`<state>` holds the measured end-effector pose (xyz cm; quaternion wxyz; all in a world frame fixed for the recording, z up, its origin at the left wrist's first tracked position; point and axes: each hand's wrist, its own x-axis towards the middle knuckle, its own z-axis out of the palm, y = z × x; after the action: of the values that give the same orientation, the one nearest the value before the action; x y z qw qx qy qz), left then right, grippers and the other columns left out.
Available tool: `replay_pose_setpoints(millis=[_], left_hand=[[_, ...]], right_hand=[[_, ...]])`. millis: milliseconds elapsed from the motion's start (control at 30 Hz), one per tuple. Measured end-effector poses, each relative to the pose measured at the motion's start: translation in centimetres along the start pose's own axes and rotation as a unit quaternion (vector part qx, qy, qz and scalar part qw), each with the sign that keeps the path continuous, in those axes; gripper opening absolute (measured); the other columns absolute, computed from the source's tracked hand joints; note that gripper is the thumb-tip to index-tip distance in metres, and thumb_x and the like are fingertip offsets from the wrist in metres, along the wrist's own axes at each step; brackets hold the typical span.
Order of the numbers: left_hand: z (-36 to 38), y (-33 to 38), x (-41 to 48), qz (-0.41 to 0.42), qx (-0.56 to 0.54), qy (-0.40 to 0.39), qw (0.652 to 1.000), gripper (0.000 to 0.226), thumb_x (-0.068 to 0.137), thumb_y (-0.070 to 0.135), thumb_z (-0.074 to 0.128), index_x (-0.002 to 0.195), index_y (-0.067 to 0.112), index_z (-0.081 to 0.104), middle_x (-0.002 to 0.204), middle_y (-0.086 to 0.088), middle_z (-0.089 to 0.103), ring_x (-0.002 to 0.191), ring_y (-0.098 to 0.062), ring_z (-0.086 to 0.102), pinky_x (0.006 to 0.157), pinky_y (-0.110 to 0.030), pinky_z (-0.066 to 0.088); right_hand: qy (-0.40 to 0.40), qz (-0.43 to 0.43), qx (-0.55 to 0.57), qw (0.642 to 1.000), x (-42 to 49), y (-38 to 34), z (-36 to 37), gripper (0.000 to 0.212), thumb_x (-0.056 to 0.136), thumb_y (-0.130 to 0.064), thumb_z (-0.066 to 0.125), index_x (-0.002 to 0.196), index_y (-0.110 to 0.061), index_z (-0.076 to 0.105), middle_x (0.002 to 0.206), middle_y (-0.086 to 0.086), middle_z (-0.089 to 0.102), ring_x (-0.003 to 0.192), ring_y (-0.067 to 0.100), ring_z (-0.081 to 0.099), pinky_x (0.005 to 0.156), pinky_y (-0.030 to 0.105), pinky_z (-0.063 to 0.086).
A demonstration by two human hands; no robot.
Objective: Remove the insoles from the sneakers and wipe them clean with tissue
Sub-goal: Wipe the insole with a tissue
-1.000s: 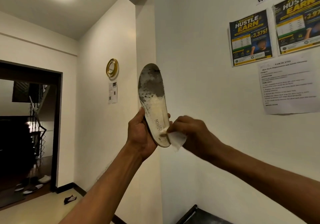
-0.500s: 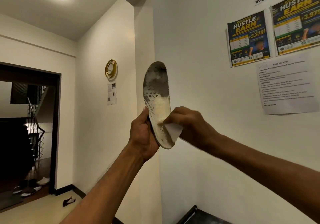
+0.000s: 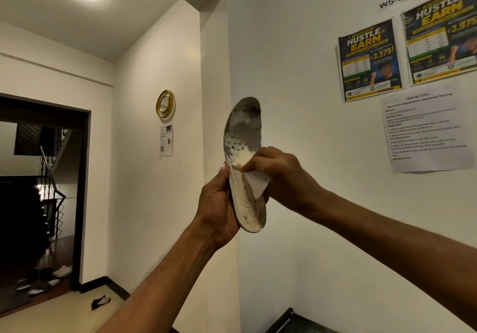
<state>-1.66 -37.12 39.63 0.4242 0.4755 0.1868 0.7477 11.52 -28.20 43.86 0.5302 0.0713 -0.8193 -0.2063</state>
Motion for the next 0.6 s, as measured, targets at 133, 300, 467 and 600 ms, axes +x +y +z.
replay_pose_setpoints(millis=[133, 300, 467, 600], left_hand=[[-0.3, -0.1, -0.3, -0.018, 0.01, -0.006, 1.0, 0.053, 0.103, 0.051, 0.04, 0.133, 0.016, 0.064, 0.118, -0.019, 0.067, 0.1, -0.034, 0.064, 0.096, -0.053, 0.051], [-0.6, 0.0, -0.4, -0.021, 0.01, -0.006, 1.0, 0.054, 0.103, 0.052, 0.039, 0.136, 0.016, 0.062, 0.12, -0.02, 0.067, 0.1, -0.035, 0.064, 0.094, -0.052, 0.052], [-0.6, -0.3, -0.5, -0.034, 0.006, -0.012, 0.999, 0.054, 0.102, 0.051, 0.042, 0.132, 0.014, 0.065, 0.12, -0.021, 0.066, 0.106, -0.036, 0.061, 0.096, -0.053, 0.051], [-0.7, -0.3, -0.5, -0.037, 0.015, -0.019, 0.999, 0.057, 0.102, 0.053, 0.04, 0.133, 0.012, 0.065, 0.117, -0.022, 0.064, 0.102, -0.034, 0.062, 0.094, -0.051, 0.052]], right_hand=[[0.069, 0.063, -0.001, 0.996, 0.6, 1.5, -0.6, 0.025, 0.072, -0.011, 0.088, 0.091, -0.007, 0.073, 0.09, 0.008, 0.066, 0.077, 0.017, 0.061, 0.059, 0.031, 0.055], [0.036, 0.026, -0.001, 0.999, 0.2, 1.4, -0.3, 0.025, 0.073, -0.011, 0.087, 0.094, -0.007, 0.073, 0.095, 0.009, 0.068, 0.081, 0.014, 0.061, 0.065, 0.021, 0.053], [0.038, 0.008, 0.0, 0.999, 0.4, 1.2, -0.6, 0.029, 0.07, -0.008, 0.088, 0.094, -0.004, 0.072, 0.095, 0.012, 0.067, 0.081, 0.02, 0.062, 0.065, 0.019, 0.048], [0.063, 0.04, -0.018, 0.997, 1.1, 2.0, -1.0, 0.029, 0.07, -0.005, 0.087, 0.095, -0.004, 0.074, 0.095, 0.012, 0.068, 0.081, 0.023, 0.065, 0.064, 0.03, 0.057]])
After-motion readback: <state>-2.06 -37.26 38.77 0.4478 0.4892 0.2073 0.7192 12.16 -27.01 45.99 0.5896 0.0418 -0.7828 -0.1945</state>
